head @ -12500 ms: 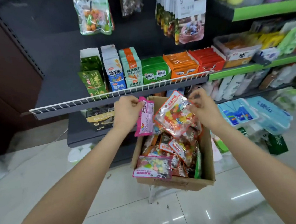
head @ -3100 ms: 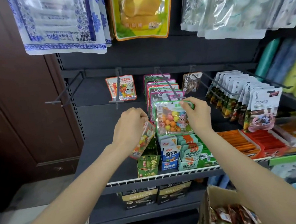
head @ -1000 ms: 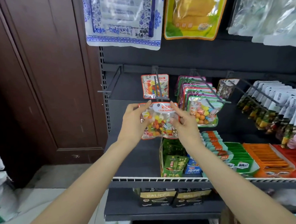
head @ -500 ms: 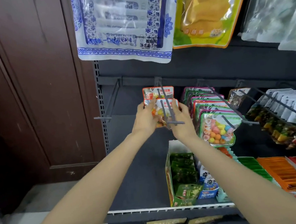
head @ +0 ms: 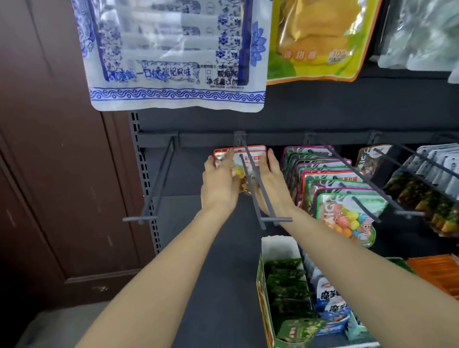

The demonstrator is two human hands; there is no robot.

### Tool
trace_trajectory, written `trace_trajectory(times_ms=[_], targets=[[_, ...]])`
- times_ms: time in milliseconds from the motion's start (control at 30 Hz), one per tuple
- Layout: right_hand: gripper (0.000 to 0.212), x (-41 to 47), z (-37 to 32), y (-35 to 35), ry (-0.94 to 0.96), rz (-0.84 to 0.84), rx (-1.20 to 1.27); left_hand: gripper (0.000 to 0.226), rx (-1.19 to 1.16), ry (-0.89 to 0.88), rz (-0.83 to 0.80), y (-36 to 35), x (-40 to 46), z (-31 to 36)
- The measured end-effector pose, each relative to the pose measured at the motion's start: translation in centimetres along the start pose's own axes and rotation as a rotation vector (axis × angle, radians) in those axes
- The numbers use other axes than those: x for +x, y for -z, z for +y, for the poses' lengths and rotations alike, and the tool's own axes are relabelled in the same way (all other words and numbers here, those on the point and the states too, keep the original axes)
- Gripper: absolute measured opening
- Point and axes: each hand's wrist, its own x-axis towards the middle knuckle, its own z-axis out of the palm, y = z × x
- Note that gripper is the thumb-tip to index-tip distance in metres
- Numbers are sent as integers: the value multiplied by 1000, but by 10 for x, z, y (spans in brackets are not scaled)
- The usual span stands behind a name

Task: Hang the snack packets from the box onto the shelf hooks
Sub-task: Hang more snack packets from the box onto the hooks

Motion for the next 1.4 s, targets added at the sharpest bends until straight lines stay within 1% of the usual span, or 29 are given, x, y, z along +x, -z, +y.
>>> trace_trajectory(times_ms=[33, 67, 100, 133, 200, 300, 433, 533, 667, 767, 833, 867, 933, 1000, 1033, 1067, 1133, 1200, 1300, 1400], targets=[[57, -6, -4, 3, -20, 2, 54, 54, 35, -7, 63, -1, -8, 1], [55, -13, -6, 6, -28, -4, 67, 49, 69, -23, 123, -2, -18, 2], [48, -22, -8, 10, -46, -27, 66, 46, 79, -41, 155, -3, -28, 3], [43, -33, -6, 14, -44, -57, 22, 43, 52, -56, 154, -4, -39, 4], [41, -60, -2, 25, -55, -93, -95, 38, -55, -62, 106, -9, -64, 7], [36, -115, 7, 49, -84, -118, -120, 24, -145, -18, 38, -21, -114, 17], [31, -198, 37, 96, -177, -159, -118, 18, -131, -23, -133, -50, -192, 42], [27, -268, 76, 133, -276, -245, -176, 15, -118, -7, -285, -88, -253, 69], [24, -358, 139, 183, -370, -364, -299, 16, -80, 43, -461, -147, -333, 104], [24, -416, 185, 213, -477, -432, -359, 22, -16, 34, -590, -193, -387, 122], [30, -448, 215, 227, -510, -465, -354, 24, 21, 34, -691, -218, -417, 131], [34, -463, 228, 233, -516, -483, -361, 26, 52, 9, -737, -228, -428, 133], [49, -485, 244, 246, -525, -548, -351, 31, 142, -85, -852, -244, -446, 133], [62, -500, 252, 257, -528, -603, -272, 44, 242, -189, -1037, -255, -459, 126], [64, -506, 255, 261, -511, -627, -247, 52, 300, -234, -1128, -259, -463, 122], [66, -511, 259, 263, -474, -652, -242, 57, 369, -275, -1186, -262, -468, 119], [74, -517, 267, 266, -420, -698, -269, 58, 490, -373, -1181, -268, -472, 116], [77, -521, 272, 267, -381, -725, -318, 49, 548, -450, -1121, -271, -474, 118], [63, -523, 271, 265, -338, -708, -411, 31, 531, -495, -1067, -267, -475, 123], [49, -521, 266, 263, -333, -714, -514, 33, 500, -495, -1005, -259, -474, 126]])
